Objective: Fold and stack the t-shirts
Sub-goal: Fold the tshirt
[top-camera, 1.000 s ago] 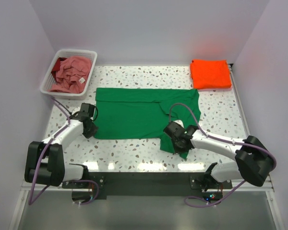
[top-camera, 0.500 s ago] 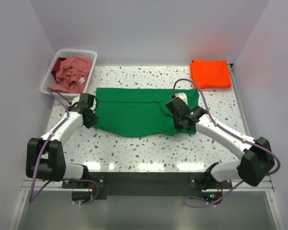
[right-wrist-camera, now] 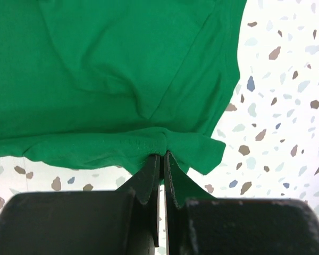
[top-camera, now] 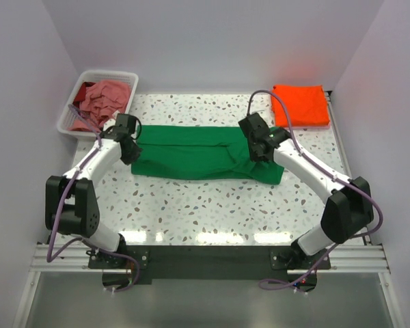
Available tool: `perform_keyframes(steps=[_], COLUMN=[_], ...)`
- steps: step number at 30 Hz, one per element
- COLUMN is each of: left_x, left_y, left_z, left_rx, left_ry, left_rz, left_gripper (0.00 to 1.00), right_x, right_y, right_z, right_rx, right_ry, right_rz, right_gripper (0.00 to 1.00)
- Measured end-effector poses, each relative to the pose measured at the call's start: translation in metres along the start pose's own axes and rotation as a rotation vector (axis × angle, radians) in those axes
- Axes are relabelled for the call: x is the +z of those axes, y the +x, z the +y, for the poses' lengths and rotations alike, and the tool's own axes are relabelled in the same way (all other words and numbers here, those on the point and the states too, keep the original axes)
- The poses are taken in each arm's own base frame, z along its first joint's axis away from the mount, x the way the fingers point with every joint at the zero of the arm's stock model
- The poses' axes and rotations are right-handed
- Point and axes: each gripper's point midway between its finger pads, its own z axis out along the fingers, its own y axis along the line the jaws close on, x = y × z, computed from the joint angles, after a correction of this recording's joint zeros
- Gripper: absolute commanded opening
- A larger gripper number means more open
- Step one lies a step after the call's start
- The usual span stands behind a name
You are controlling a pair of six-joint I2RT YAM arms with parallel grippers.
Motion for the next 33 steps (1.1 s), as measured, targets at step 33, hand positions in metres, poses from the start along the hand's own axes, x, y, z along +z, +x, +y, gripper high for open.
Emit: perform_keyframes(steps=[33], left_x=[0.054], left_y=[-0.048], left_z=[-0.052], left_rx=[-0.003], left_ry=[-0.073], left_rz=[-0.024], left_gripper=[0.00], right_x=[0.088], right_y=[-0.075], right_z=[0.001], right_rx=[-0.058], right_ry=[0.019], right_rz=[0.066], right_gripper=[0.00])
